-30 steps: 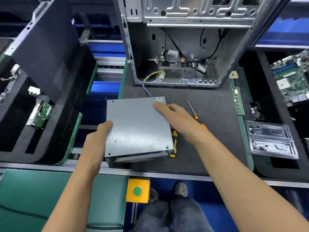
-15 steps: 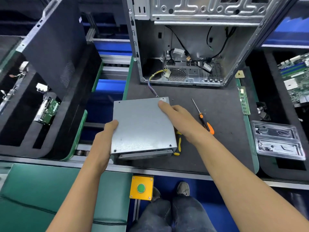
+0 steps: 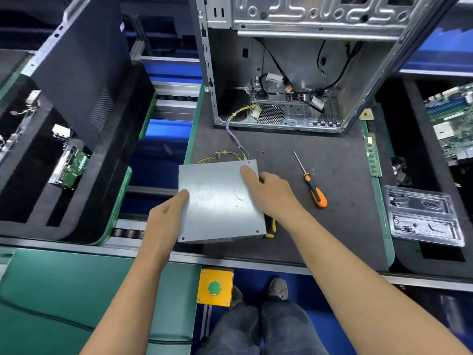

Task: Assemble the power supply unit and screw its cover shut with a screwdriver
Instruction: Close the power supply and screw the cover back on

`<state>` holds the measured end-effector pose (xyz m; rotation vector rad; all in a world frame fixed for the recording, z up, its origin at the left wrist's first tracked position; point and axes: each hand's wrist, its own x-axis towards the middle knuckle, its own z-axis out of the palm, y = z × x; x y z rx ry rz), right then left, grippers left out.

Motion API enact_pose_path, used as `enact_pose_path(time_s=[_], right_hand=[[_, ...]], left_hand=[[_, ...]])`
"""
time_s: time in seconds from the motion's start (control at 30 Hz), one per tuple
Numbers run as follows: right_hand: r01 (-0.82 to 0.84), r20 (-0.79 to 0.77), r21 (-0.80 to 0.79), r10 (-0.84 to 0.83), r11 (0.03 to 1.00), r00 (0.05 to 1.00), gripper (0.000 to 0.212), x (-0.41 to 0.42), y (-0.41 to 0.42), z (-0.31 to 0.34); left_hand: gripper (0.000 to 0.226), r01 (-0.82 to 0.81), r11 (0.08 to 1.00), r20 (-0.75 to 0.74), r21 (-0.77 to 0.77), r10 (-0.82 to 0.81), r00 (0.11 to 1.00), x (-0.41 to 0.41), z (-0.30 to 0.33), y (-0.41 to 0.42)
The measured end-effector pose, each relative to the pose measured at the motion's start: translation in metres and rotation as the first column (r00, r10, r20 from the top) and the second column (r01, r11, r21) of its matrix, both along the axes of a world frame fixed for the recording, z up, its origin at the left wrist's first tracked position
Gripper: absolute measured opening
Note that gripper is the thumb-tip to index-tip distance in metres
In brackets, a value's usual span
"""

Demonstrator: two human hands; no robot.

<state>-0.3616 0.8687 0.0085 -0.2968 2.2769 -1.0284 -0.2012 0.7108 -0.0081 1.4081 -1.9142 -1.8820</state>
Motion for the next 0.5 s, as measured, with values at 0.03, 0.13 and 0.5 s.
enact_pose_path(time_s=[0.03, 0.13, 0.5], right_hand=[[0.007, -0.01, 0.011, -0.007, 1.0, 1.0, 0.057, 0.001, -0.001, -0.001], [0.026, -0.011, 0.039, -0.025, 0.999, 1.0, 0.061, 0.003, -0.003, -0.005], [0.132, -0.034, 0.081, -0.13, 0.988, 0.991, 0.073, 0.013, -0.013, -0.013]], left_hand=[[0.059, -0.017, 1.0, -0.007, 0.021, 0.017, 1.0, -0.001, -0.002, 0.002], [0.051, -0.046, 0.997, -0.021, 0.054, 0.047, 0.999, -0.005, -0.005, 0.006], [0.054, 0.027, 0.977, 0.25, -0.21, 0.027, 0.968, -0.02, -0.001, 0.006]])
